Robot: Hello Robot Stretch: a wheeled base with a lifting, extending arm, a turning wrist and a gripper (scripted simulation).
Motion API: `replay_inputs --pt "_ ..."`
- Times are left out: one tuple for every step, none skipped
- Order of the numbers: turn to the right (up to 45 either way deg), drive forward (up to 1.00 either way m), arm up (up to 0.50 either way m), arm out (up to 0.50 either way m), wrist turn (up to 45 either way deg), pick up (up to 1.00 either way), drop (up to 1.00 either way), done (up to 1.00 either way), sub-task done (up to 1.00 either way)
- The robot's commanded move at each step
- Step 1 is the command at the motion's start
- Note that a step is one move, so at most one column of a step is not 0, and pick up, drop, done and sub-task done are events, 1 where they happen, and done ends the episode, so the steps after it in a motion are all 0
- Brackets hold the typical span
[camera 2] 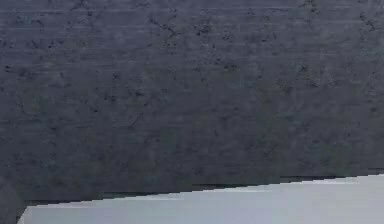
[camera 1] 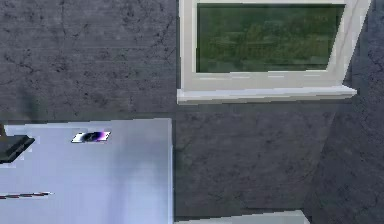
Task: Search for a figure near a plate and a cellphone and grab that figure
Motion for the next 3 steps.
replay_inputs --pt "33.0 0.00 0.00 0.00 0.0 0.00 0.00 0.00 0.00" --pt "0.0 0.35 0.00 0.00 0.0 0.00 0.00 0.00 0.00" --pt "-36.0 0.00 0.00 0.00 0.0 0.00 0.00 0.00 0.00"
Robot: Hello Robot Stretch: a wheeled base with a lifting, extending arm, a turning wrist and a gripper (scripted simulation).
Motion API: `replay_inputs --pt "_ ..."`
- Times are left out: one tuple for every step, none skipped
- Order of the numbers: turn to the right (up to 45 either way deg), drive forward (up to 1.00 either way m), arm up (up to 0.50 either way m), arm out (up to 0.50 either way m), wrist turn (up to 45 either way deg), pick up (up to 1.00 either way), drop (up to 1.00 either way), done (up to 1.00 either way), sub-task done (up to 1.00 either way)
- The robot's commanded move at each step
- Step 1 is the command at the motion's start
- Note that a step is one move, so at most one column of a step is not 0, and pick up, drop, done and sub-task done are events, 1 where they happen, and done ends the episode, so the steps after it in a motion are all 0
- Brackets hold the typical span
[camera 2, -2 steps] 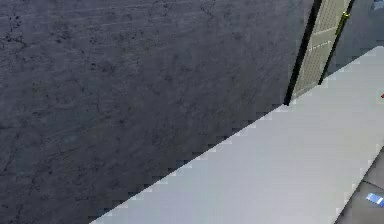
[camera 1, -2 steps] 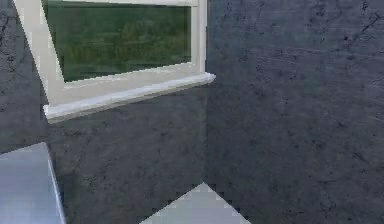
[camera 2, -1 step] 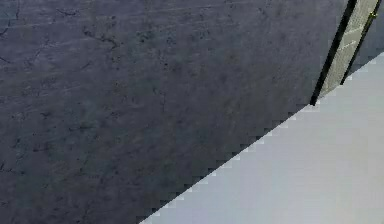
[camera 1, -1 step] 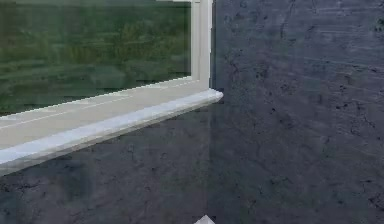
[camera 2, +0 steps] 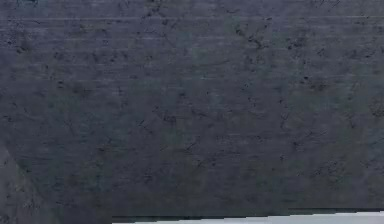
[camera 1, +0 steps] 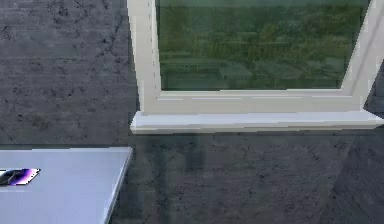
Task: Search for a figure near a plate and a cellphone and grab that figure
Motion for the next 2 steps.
replay_inputs --pt "0.0 0.35 0.00 0.00 0.0 0.00 0.00 0.00 0.00" --pt "-45.0 0.00 0.00 0.00 0.0 0.00 0.00 0.00 0.00"
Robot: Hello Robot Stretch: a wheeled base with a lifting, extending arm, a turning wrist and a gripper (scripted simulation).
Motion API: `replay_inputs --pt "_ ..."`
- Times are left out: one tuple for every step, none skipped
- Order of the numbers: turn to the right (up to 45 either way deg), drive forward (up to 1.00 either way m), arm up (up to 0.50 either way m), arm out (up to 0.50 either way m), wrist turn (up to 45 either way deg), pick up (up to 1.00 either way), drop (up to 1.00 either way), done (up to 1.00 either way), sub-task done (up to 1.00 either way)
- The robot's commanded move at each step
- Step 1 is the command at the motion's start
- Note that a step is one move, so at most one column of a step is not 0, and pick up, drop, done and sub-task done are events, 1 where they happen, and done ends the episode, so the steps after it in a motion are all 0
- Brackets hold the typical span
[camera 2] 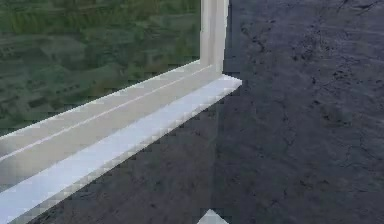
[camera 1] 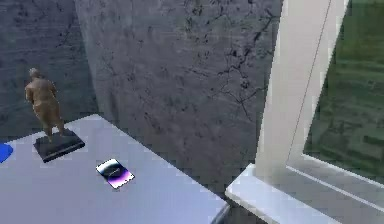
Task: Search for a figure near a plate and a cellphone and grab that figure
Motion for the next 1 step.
replay_inputs --pt "-45.0 0.00 0.00 0.00 0.0 0.00 0.00 0.00 0.00"
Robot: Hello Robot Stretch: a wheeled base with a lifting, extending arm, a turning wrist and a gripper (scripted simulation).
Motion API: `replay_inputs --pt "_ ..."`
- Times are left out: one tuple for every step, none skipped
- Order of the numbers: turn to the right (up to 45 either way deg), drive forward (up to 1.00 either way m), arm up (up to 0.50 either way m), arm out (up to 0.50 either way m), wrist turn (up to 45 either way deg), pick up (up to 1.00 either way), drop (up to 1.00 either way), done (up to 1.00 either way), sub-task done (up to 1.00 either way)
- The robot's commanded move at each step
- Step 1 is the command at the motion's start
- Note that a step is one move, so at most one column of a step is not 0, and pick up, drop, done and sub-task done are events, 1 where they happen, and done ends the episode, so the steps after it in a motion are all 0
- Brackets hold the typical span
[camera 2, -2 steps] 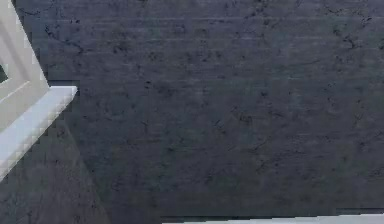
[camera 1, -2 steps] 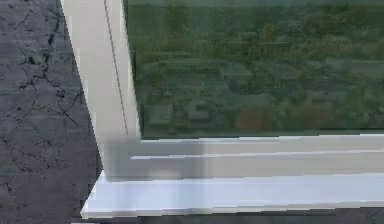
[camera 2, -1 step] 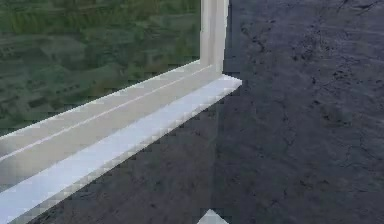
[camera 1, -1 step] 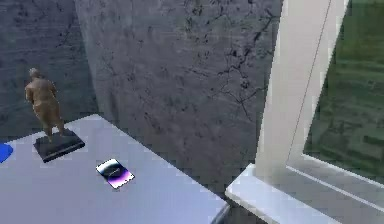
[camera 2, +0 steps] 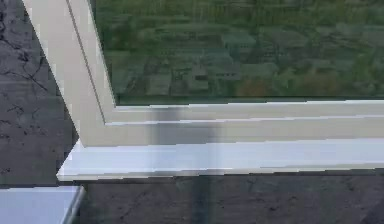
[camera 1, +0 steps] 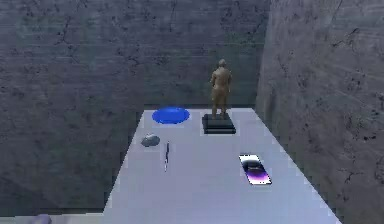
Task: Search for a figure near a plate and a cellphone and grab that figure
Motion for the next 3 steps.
replay_inputs --pt "-45.0 0.00 0.00 0.00 0.0 0.00 0.00 0.00 0.00" --pt "-33.0 0.00 0.00 0.00 0.0 0.00 0.00 0.00 0.00" --pt "-12.0 0.00 0.00 0.00 0.0 0.00 0.00 0.00 0.00"
